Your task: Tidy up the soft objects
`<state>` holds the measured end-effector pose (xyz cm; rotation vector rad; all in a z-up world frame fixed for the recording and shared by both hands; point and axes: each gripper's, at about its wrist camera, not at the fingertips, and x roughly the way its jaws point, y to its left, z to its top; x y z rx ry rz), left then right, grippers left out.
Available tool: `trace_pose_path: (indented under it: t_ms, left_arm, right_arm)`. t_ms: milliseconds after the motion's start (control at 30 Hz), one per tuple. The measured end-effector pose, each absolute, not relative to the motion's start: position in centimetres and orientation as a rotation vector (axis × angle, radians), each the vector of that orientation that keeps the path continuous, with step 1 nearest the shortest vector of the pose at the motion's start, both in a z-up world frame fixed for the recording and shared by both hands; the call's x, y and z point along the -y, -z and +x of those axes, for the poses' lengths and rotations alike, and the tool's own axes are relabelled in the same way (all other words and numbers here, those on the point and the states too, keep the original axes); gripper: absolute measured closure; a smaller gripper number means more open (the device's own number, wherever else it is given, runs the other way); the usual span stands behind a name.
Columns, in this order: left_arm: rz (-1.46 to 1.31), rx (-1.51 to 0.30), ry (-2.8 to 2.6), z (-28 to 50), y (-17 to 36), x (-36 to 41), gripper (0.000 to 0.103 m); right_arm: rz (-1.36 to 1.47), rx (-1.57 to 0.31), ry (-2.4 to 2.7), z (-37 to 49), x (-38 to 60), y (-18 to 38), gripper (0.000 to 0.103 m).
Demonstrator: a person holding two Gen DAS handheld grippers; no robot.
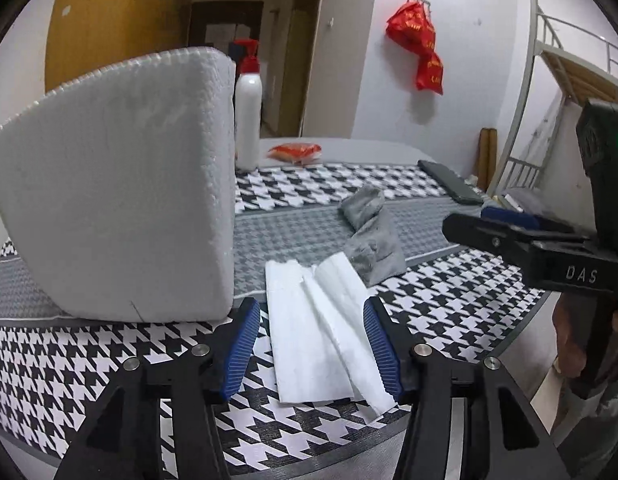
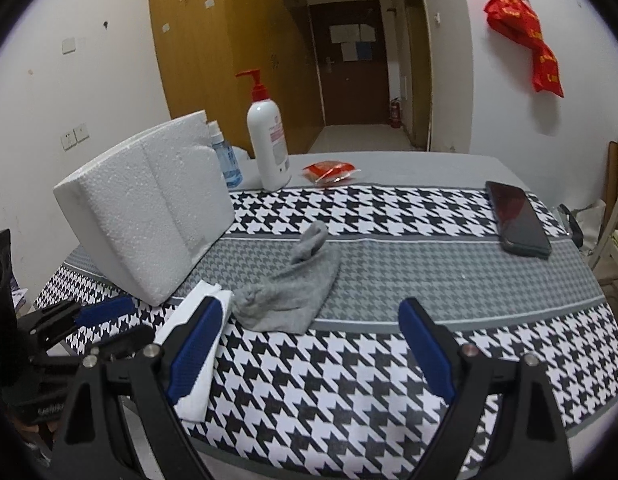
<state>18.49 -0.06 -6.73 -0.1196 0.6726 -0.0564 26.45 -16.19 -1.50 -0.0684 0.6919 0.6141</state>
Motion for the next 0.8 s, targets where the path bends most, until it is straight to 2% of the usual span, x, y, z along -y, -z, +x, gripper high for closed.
trace_pose_path:
  t_ms: [33,100,167,800]
  left_arm:
    - [-0.123,-0.684,0.054,18.7,6.9,0.1,0.046]
    - [-0.127,-0.704,0.051,18.9,7.3,0.3,0.036]
    - [-0.129,-0.718,0.049,19.1,7.6,0.4,0.034]
    - [-0.100,-0.847,0.000,21.3,9.3,1.7,0.034]
  right_arm:
    - [-0.075,-0.697,-0.613,26.7,16.0,1.5,0.011]
    - [-0.081,-0.702,-0.618,27.0,15.8,1.5,0.011]
    - [-0.088,-0.708,-0.622,27.3,15.5,1.5,0.011]
    - [-0.146,-0.804,-0.676,30.9,12.8,3.2,0.011]
